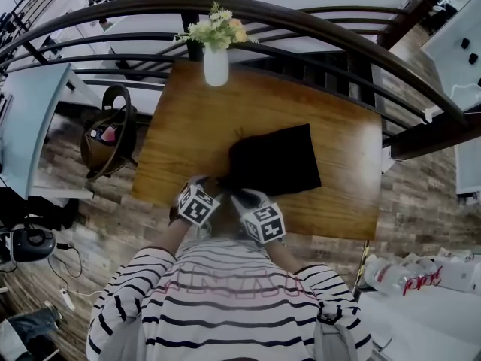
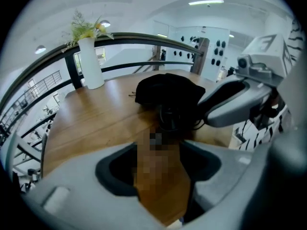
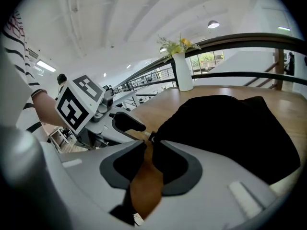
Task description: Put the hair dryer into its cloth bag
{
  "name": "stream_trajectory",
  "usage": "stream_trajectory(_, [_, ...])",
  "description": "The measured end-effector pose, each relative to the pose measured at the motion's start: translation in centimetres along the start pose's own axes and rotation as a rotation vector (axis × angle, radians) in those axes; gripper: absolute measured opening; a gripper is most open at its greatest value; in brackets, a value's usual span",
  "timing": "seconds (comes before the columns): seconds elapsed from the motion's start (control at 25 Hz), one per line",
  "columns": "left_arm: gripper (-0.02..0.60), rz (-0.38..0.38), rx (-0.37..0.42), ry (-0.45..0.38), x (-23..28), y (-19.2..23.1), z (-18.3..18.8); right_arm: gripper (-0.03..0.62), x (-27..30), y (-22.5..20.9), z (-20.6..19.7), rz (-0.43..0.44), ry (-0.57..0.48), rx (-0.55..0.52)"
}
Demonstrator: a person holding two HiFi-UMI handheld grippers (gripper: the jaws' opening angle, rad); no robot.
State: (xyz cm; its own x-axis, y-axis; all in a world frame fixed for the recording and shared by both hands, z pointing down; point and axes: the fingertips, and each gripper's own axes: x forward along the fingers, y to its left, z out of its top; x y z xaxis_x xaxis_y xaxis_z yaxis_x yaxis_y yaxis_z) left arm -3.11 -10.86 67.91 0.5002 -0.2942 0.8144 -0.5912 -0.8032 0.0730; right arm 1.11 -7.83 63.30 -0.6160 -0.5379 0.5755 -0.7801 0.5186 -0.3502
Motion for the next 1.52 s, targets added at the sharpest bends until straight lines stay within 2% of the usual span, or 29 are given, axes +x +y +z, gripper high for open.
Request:
stream_trajectory(0.2, [0.273, 0.005, -0.025, -0.042, -1.5, 0.3, 0.3, 0.139, -0.8, 0.3, 1.1, -0.039, -0.027, -0.009])
stream_trajectory(0.44, [0.273, 0.031, -0.057, -0.132, -4.0, 1.5, 2.2, 0.14, -2.2, 1.0, 3.8, -0.063, -0.103, -0.012])
stream_trajectory(0.64, [0.273, 0.051, -0.098, -0.23, -6.5, 2.4, 4.4, 0.121, -3.6, 0.6, 6.2, -0.098, -0.174, 0.003])
stream_trajectory(0.8, [0.272, 0.058, -0.104, -0.307, -8.9, 2.7, 6.4, 0.078, -4.9, 0.2, 8.3, -0.12, -0.243, 0.005])
stream_trajectory(0.88, [0.24, 0.065, -0.11, -0.352, -10.1, 3.0, 7.4, 0.038, -5.4, 0.1, 9.5, -0.121, -0.272, 0.0])
stream_trajectory(0.96, [0.18, 0.078, -0.113, -0.399, -11.2, 3.4, 8.3, 0.006, -5.9, 0.1, 10.6, -0.122, -0.302, -0.005])
stream_trajectory(1.2, [0.106, 0.104, -0.126, -0.482, -13.6, 4.1, 9.7, 0.0, -6.5, 0.5, 12.7, -0.117, -0.353, -0.018])
stream_trajectory(1.52, [0.009, 0.106, -0.13, -0.49, -14.7, 3.1, 9.0, 0.0, -7.3, 2.1, 13.1, -0.08, -0.341, -0.023])
